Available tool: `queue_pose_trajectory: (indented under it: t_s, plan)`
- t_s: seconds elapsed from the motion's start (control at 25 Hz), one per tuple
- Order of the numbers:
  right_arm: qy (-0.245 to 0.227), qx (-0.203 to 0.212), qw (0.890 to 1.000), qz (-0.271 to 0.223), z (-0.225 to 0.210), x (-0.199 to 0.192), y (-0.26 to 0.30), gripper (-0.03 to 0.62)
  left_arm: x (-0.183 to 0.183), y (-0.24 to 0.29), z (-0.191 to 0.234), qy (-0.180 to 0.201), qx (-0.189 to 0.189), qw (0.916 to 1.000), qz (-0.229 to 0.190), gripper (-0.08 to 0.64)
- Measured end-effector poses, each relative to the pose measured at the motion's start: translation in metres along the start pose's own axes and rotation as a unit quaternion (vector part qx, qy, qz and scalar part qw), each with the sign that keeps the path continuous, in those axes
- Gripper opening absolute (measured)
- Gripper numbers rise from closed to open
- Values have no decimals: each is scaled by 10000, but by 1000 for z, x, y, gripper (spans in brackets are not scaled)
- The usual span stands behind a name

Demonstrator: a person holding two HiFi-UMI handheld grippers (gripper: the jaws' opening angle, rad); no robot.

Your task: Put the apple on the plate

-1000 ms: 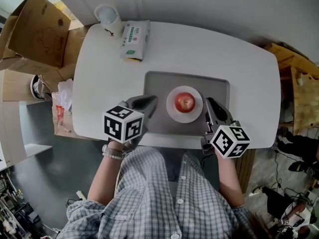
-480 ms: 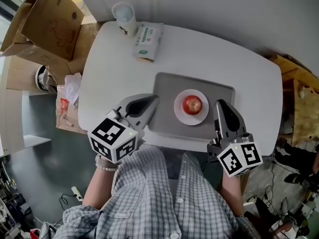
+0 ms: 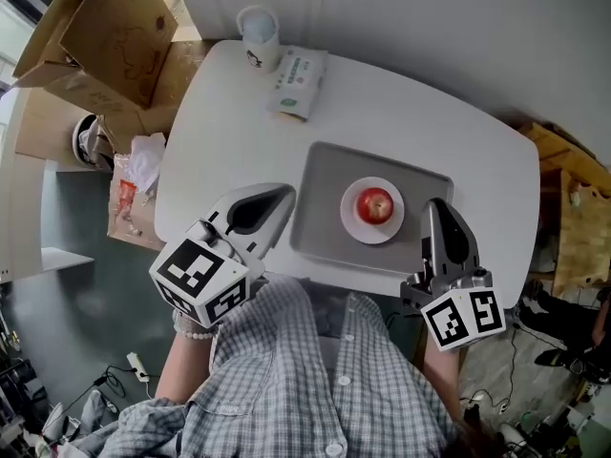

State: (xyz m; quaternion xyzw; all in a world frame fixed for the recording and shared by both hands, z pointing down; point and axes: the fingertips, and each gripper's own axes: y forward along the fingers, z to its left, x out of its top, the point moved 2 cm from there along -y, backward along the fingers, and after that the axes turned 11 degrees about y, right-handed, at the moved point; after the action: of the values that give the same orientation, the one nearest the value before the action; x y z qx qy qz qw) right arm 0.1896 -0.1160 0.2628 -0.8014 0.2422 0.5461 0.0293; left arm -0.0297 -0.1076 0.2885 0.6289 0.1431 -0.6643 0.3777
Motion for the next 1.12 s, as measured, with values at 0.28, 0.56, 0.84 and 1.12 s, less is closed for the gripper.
queue_pose_trajectory:
  t_s: [0.28, 0.56, 0.84, 1.12]
  plan:
    - [57, -9, 10000, -77, 4, 0, 1, 32, 9, 0, -1, 102, -67, 9999, -108, 9]
    - [90, -21, 9999, -110, 5, -1, -2, 32, 5, 2, -6, 77, -226, 9997, -48, 9]
    - [109, 18, 9999, -84, 9, -3, -2, 32, 5, 0, -7, 88, -242, 9996, -62, 9]
    - [86, 52, 9999, -50, 12, -7, -1, 31, 2, -3, -7, 85, -219, 9997, -53, 9]
